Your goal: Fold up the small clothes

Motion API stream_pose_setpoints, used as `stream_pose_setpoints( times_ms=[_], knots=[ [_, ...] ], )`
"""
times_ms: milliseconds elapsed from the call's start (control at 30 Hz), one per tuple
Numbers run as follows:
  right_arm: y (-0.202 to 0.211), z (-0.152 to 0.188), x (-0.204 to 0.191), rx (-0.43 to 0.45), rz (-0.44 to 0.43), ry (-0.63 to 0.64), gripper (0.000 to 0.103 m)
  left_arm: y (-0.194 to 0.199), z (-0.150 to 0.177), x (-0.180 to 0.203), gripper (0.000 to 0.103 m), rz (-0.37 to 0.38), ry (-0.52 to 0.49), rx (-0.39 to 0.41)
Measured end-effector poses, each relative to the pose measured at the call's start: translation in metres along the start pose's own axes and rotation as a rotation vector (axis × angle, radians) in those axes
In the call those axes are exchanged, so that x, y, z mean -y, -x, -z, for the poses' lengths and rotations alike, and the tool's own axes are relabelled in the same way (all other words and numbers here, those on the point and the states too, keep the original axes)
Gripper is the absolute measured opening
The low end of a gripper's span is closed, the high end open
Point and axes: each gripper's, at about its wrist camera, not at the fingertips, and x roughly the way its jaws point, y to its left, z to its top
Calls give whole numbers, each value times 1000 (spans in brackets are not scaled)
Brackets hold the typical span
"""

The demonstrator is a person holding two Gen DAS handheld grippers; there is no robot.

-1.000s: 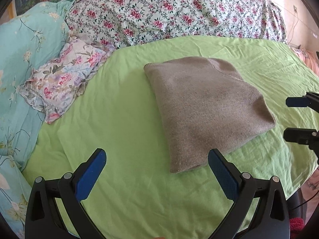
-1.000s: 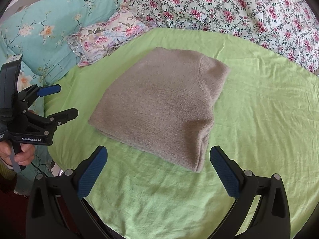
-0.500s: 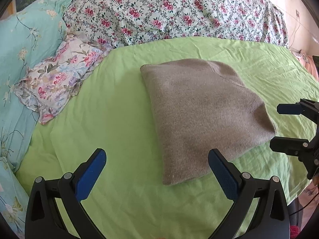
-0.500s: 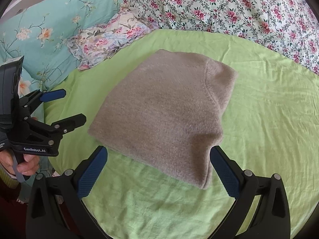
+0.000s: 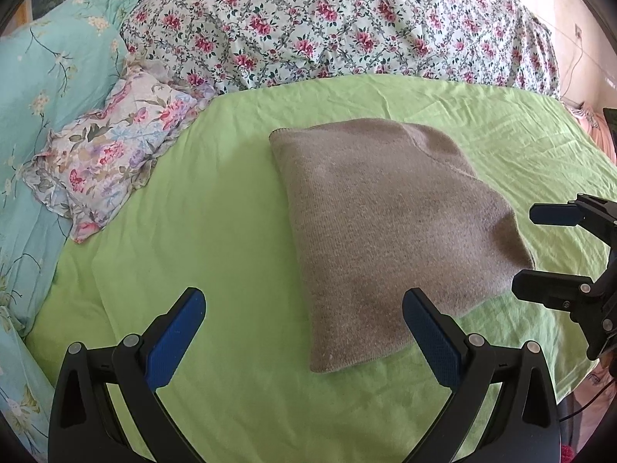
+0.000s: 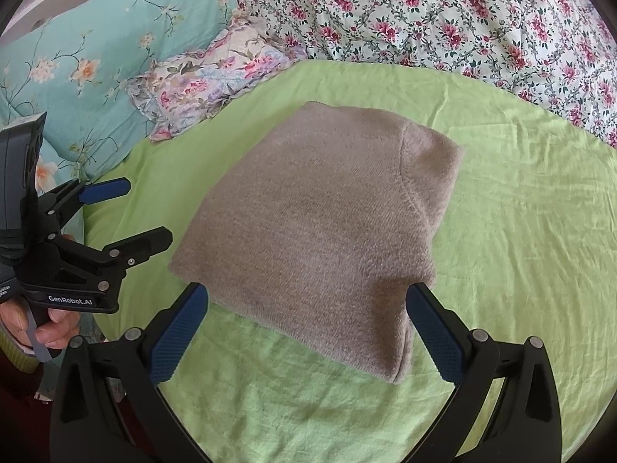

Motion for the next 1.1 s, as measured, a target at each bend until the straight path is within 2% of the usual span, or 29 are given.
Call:
stream_pose_setpoints(
  times_ms=[1100],
  knots=[
    [-2,-7,0,7,0,3,102,-2,-5,-1,102,-1,13,1]
  ],
)
